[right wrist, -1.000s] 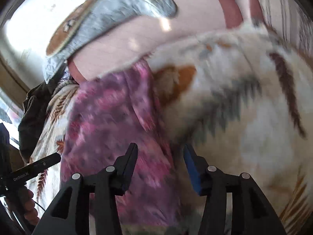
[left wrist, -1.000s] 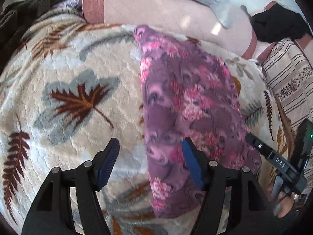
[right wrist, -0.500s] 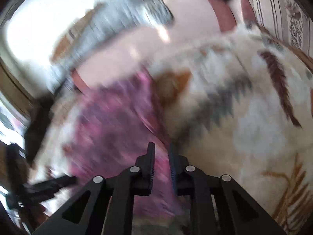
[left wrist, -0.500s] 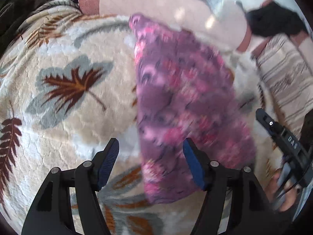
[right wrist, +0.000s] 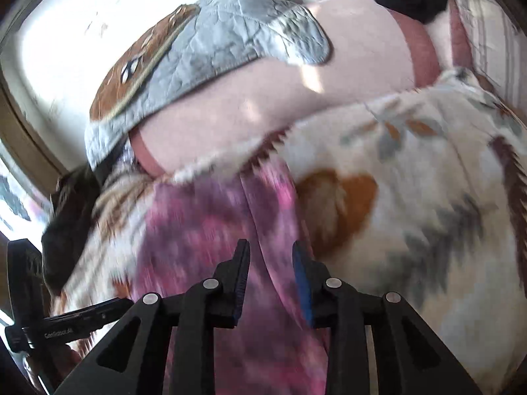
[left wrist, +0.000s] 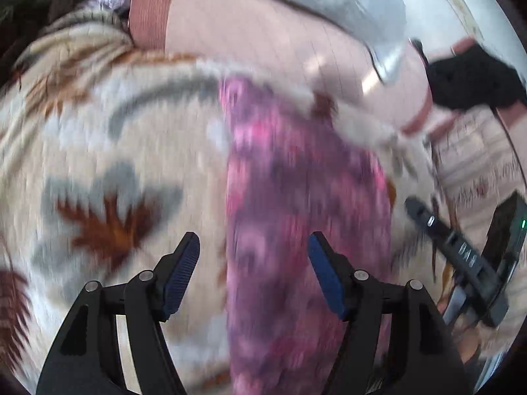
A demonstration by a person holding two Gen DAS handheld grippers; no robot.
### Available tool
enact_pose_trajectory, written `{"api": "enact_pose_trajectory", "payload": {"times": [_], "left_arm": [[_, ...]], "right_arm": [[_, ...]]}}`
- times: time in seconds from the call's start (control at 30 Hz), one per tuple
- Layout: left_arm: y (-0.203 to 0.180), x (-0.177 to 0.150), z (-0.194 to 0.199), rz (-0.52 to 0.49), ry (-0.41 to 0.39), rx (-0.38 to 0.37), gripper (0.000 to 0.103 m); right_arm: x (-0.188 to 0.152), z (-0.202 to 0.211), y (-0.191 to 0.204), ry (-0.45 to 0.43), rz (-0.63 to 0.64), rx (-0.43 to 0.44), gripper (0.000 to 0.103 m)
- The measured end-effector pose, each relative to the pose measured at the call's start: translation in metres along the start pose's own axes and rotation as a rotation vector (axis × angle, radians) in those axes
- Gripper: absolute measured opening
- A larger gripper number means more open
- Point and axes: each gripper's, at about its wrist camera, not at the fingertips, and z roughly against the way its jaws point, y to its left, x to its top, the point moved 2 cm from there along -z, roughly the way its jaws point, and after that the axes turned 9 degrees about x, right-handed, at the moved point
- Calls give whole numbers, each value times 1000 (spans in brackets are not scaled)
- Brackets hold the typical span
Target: Fold small clothes
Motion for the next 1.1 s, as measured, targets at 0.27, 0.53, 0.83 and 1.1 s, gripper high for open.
{"api": "enact_pose_trajectory", "payload": {"times": [0.27,0.53,0.83,1.1], "left_arm": [[11,22,-76,44,113,63,78],[43,4,-41,107,118,-76,78],[38,-38,-47,184,186,-235,78],[20,-40,-52,204,234,-288,79]], "right_arm": [[7,-91,-19,101,-33,-92,25],[18,-44,-45,59,-137,-52,46],[-28,-16,-85,88,-404,211,58],[-28,-45,-40,234,-238,290,75]]}}
